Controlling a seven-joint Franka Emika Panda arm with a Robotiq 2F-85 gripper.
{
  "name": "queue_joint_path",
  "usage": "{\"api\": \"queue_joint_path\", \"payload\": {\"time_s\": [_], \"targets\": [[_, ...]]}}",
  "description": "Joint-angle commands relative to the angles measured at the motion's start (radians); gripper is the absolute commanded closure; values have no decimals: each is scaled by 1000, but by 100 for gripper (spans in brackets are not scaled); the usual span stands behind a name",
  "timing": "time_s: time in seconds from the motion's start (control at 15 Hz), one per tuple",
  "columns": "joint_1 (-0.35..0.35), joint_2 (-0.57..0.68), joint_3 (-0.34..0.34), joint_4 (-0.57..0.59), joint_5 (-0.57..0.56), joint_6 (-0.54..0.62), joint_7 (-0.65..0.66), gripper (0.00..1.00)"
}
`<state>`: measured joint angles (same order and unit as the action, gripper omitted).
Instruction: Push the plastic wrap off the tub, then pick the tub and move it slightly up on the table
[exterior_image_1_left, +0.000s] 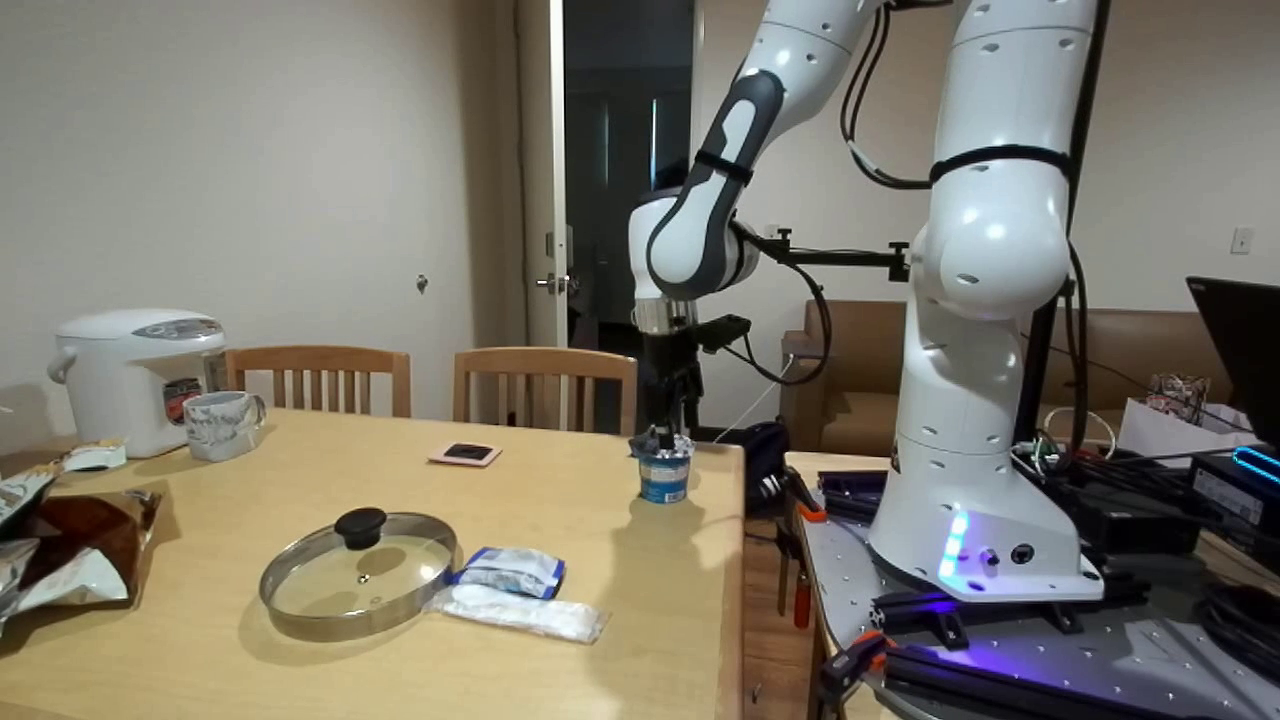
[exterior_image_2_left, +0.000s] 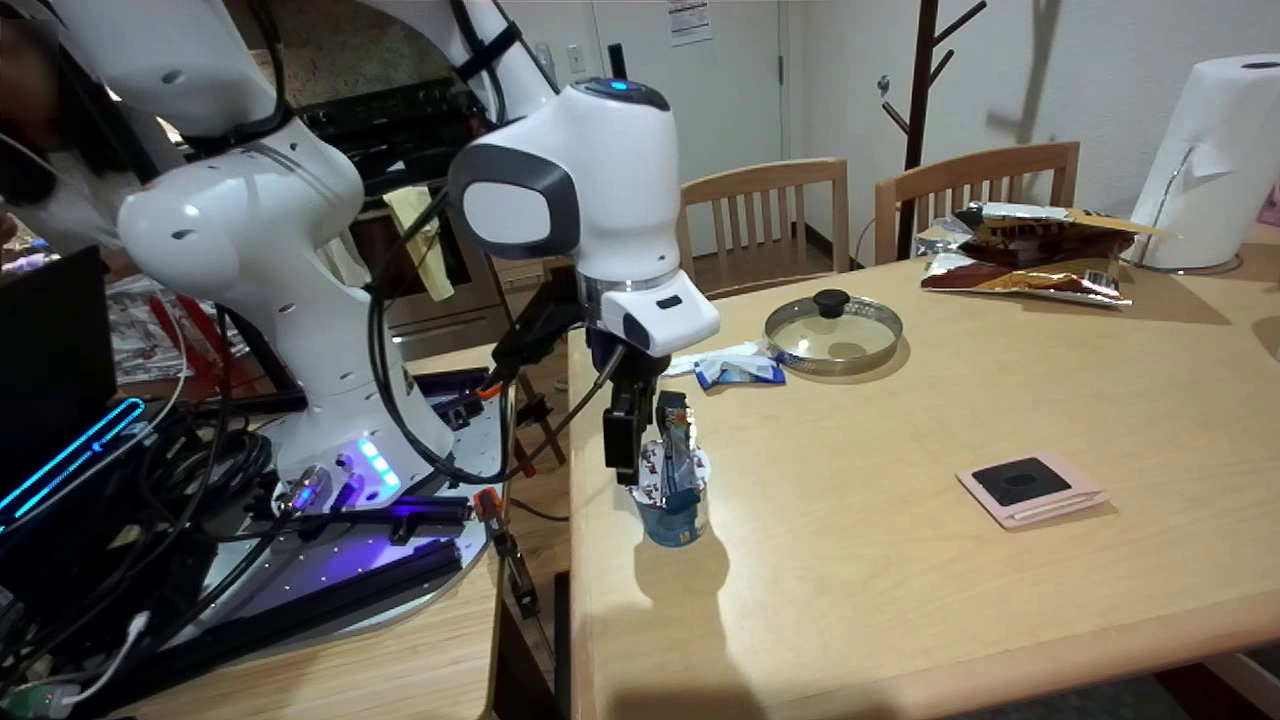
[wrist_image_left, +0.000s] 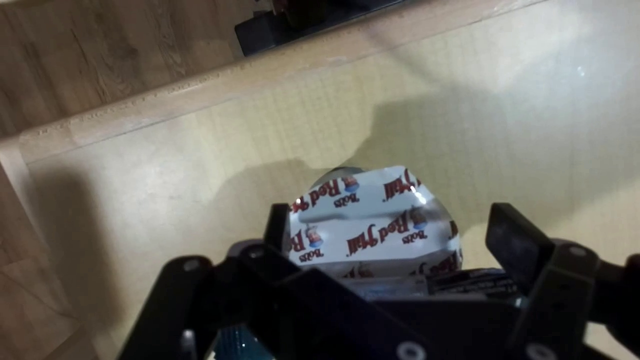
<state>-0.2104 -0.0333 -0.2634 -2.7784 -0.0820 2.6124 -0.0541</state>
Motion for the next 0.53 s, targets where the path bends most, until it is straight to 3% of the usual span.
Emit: {"api": "queue_joint_path", "payload": {"time_s": [0.0, 0.47], "targets": [[-11, -1, 11, 1, 0, -2, 0, 0], [-14, -6, 10, 2, -18, 33, 30, 0]]}}
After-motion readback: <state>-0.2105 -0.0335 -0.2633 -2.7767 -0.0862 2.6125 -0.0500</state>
